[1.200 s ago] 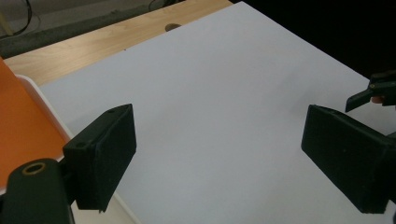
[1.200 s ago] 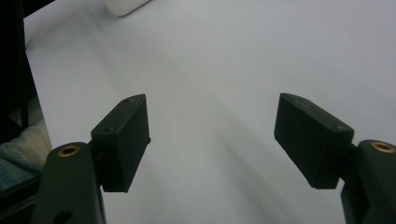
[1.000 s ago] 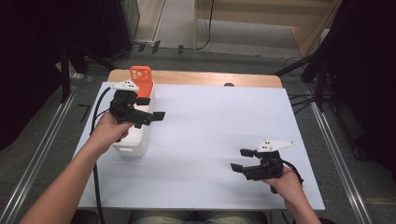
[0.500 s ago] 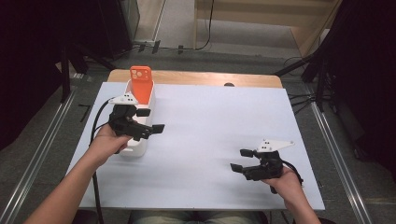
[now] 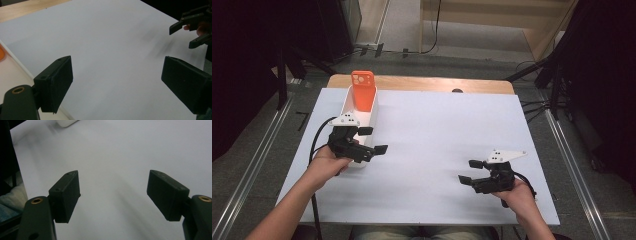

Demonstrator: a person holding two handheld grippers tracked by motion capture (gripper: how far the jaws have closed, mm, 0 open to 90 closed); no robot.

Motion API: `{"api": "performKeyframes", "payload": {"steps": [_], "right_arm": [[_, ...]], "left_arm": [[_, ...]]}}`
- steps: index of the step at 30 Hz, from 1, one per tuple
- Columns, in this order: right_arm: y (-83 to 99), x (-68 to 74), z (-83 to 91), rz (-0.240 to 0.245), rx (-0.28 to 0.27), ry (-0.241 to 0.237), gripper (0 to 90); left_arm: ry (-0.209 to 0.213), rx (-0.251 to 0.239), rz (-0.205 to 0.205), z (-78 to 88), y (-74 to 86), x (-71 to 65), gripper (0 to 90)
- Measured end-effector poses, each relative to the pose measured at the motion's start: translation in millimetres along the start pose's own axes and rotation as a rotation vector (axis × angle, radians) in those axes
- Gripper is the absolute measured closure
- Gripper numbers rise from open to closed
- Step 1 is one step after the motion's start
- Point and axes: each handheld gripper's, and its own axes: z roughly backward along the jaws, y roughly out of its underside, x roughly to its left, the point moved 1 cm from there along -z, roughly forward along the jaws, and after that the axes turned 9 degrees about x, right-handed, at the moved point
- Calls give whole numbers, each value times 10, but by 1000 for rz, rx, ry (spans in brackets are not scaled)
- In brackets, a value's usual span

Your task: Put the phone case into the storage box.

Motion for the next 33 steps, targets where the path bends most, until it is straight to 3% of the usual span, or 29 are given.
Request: {"api": "performKeyframes", "payload": {"steps": [33], "right_arm": [[3,0,0,8,-2,-1,255]], "left_arm": [[2,39,-75,-100,497,-255,101]]}}
